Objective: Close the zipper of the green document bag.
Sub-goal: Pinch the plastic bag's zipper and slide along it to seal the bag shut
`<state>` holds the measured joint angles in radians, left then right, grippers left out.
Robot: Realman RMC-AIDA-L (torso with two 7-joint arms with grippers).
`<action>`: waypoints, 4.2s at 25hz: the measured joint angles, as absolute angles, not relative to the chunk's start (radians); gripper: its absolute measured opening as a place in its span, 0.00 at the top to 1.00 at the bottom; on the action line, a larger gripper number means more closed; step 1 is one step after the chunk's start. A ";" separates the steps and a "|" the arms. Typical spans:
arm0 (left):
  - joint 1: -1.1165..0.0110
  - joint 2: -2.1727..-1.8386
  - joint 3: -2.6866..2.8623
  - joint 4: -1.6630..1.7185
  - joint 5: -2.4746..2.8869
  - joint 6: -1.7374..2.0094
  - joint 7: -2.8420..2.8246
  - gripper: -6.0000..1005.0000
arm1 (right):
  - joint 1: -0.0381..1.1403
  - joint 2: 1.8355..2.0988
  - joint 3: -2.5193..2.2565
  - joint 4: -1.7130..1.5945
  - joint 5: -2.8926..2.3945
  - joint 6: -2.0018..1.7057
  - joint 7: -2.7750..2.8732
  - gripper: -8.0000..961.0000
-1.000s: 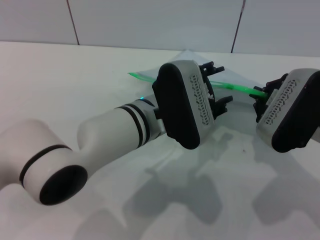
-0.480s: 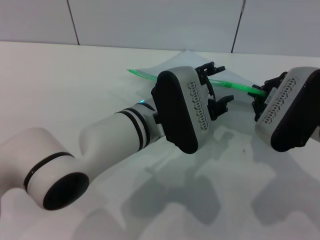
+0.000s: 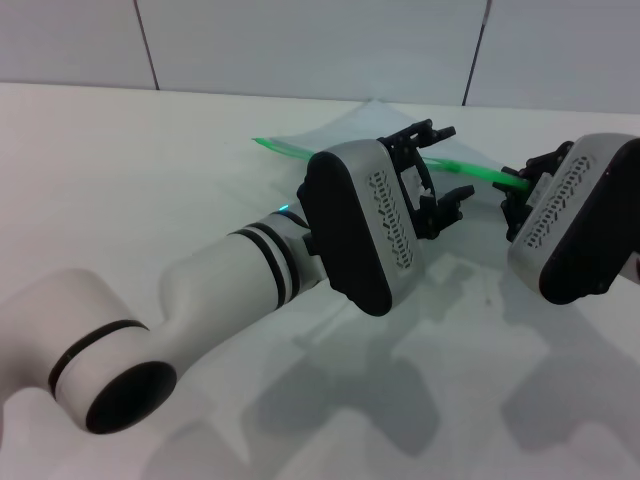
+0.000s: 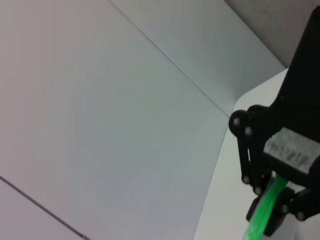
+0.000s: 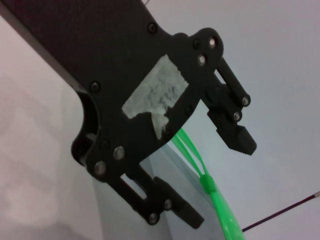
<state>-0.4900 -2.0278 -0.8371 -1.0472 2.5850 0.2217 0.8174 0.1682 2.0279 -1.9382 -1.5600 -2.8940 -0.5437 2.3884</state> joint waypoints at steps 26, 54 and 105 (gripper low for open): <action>-0.510 -2.029 -0.817 -0.987 2.585 0.261 0.765 0.54 | 0.167 2.029 -1.950 -1.559 -2.895 -0.541 2.388 0.94; -0.510 -2.031 -0.805 -0.952 2.581 0.329 0.739 0.85 | 0.157 2.028 -1.966 -1.584 -2.896 -0.541 2.384 0.94; -0.399 -2.027 -0.987 -0.869 2.473 0.364 0.751 0.91 | 0.028 2.030 -1.807 -1.693 -2.895 -0.516 2.372 0.94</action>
